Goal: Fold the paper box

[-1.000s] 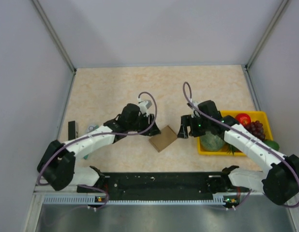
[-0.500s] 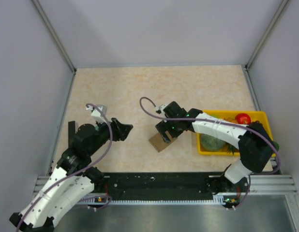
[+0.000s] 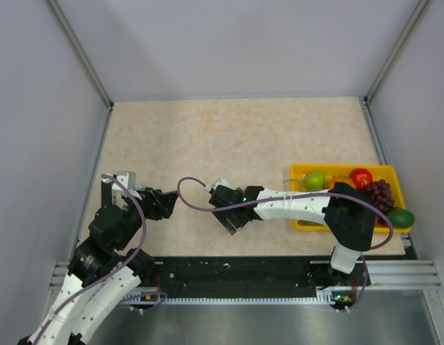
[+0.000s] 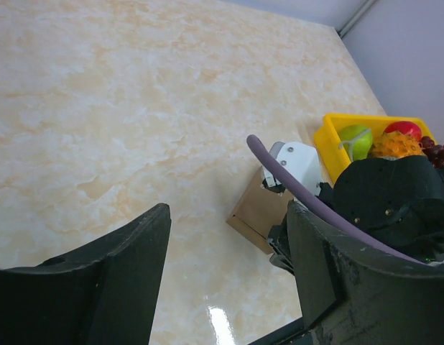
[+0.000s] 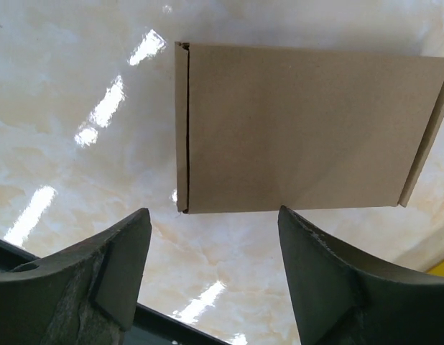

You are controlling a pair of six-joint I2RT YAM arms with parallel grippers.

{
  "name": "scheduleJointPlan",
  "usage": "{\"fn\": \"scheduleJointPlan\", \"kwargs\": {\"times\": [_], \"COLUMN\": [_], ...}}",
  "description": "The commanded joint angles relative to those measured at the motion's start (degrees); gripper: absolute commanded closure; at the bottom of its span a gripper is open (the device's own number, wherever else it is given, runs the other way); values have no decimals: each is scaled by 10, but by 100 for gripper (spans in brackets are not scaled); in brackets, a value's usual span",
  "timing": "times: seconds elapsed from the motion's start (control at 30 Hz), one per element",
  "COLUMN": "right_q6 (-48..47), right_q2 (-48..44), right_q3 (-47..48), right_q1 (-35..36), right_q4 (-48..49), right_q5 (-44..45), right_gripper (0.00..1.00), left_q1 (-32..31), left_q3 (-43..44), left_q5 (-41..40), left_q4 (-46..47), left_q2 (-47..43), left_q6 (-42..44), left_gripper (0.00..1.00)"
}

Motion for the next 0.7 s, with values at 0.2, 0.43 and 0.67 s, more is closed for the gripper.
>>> {"fn": "scheduleJointPlan", "kwargs": {"times": [0.2, 0.43, 0.67], "right_q6": [52, 31, 12], "right_q2": [46, 68, 114], "right_q3": [44, 53, 102], "right_q1": [14, 12, -50], "right_q4": [-3, -3, -3], "right_q5": [111, 157, 150], "right_gripper": [35, 39, 43], "left_q1": [1, 1, 1], "left_q3": [24, 41, 43], "left_q5": [8, -5, 1], "left_q4": [-10, -22, -11], "left_q2": [-27, -33, -28], "left_q6": [0, 5, 3], "left_gripper": [30, 30, 30]}}
